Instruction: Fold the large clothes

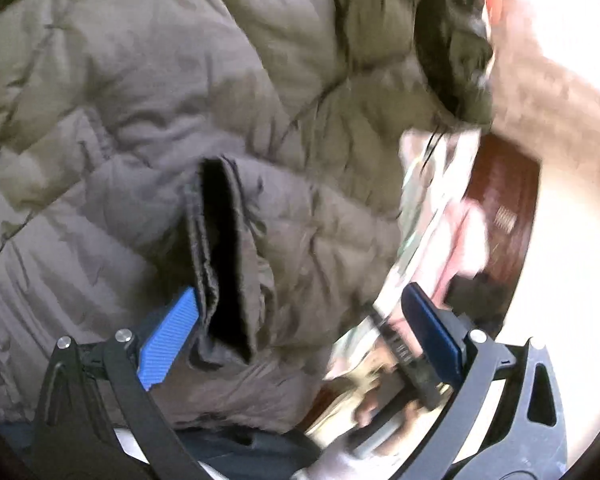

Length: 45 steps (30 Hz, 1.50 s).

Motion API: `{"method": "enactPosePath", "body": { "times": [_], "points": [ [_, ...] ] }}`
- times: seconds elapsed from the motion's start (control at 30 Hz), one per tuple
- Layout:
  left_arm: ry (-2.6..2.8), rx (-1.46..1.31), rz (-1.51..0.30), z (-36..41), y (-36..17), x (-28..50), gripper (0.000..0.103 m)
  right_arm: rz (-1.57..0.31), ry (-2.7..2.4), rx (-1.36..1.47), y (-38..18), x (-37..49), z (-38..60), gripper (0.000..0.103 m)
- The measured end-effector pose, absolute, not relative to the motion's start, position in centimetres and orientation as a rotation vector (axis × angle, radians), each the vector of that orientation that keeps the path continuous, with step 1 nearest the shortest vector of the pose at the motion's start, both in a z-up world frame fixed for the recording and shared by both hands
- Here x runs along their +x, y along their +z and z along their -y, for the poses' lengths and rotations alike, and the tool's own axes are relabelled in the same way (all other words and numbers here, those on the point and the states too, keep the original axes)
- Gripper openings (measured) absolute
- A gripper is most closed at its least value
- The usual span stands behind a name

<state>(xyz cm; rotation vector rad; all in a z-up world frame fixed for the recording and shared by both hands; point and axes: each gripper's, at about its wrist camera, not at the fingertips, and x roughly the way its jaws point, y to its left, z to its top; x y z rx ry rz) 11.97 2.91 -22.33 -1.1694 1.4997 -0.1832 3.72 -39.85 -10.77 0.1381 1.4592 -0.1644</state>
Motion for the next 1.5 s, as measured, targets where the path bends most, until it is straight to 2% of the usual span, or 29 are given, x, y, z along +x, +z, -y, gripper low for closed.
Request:
{"method": "enactPosePath", "body": {
  "times": [0.1,0.13,0.17,0.2,0.23,0.37,0.47,0.53,0.63,0.7,0.73,0.83,0.9,1.0,1.1,1.13,1.2,1.27,1.43,1.5],
  "points": [
    [-0.175,-1.001,-1.597,0.0,-23.4,12.1,0.098,-1.457,-0.146,0.118,-11.0,4.4,38.8,0.096],
    [-0.171,-0.956,-1.61,0.5,-23.8,12.2,0.081,-1.453,-0.137,0.109,-11.0,4.5,38.5,0.096],
    [-0.171,-0.886,-1.63,1.3,-24.2,12.4,0.051,-1.449,-0.13,0.105,-11.1,4.7,38.2,0.096],
    [-0.171,-0.836,-1.644,1.6,-24.4,12.7,0.037,-1.444,-0.126,0.101,-11.0,4.7,38.0,0.096],
    [-0.167,-0.766,-1.644,2.0,-24.5,13.2,0.013,-1.439,-0.125,0.099,-11.0,4.9,37.8,0.096],
    [-0.043,-0.477,-1.441,2.4,-22.9,16.7,0.007,-1.423,-0.139,0.129,-11.1,5.5,38.0,0.096],
    [0.004,-0.262,-1.252,2.9,-20.6,19.3,0.007,-1.392,-0.122,0.185,-11.0,5.9,38.2,0.096],
    [0.005,-0.179,-1.193,3.6,-20.0,20.5,0.007,-1.369,-0.1,0.206,-11.3,6.3,38.1,0.096],
    [0.026,-0.156,-1.238,3.8,-21.1,21.6,0.009,-1.4,-0.09,0.205,-13.1,7.1,37.5,0.096],
    [0.061,-0.165,-1.295,3.1,-22.9,21.5,0.011,-1.463,-0.051,0.214,-15.6,7.7,36.8,0.086],
    [0.075,-0.146,-1.31,3.0,-23.5,21.6,0.014,-1.495,-0.073,0.175,-16.6,7.9,36.6,0.085],
    [0.09,-0.119,-1.343,2.9,-24.5,21.9,0.021,-1.557,-0.214,0.047,-19.4,8.4,36.7,0.084],
    [0.092,-0.125,-1.361,3.0,-24.7,22.0,0.021,-1.555,-0.241,0.052,-19.0,8.6,36.6,0.084],
    [0.112,-0.06,-1.323,3.2,-23.3,22.0,0.021,-1.435,-0.215,0.034,-15.8,8.6,35.1,0.084],
    [0.137,-0.005,-1.206,3.8,-20.6,21.6,0.023,-1.288,-0.166,0.013,-13.0,8.8,33.3,0.084],
    [0.135,0.008,-1.151,4.0,-19.5,21.5,0.027,-1.253,-0.154,0.017,-12.6,9.1,33.0,0.084],
    [0.107,0.002,-1.094,4.2,-18.5,21.7,0.027,-1.21,-0.135,0.041,-12.5,9.8,32.9,0.084],
    [0.05,-0.036,-1.152,4.4,-19.6,22.8,0.027,-1.216,-0.141,0.057,-13.5,10.8,33.1,0.084],
    [0.021,-0.121,-1.426,3.6,-25.9,24.3,0.027,-1.387,-0.208,0.187,-17.4,12.8,35.4,0.084],
    [0.012,-0.187,-1.438,2.2,-25.2,24.6,0.03,-1.397,-0.211,0.257,-17.0,13.1,35.7,0.085]
  ]
}}
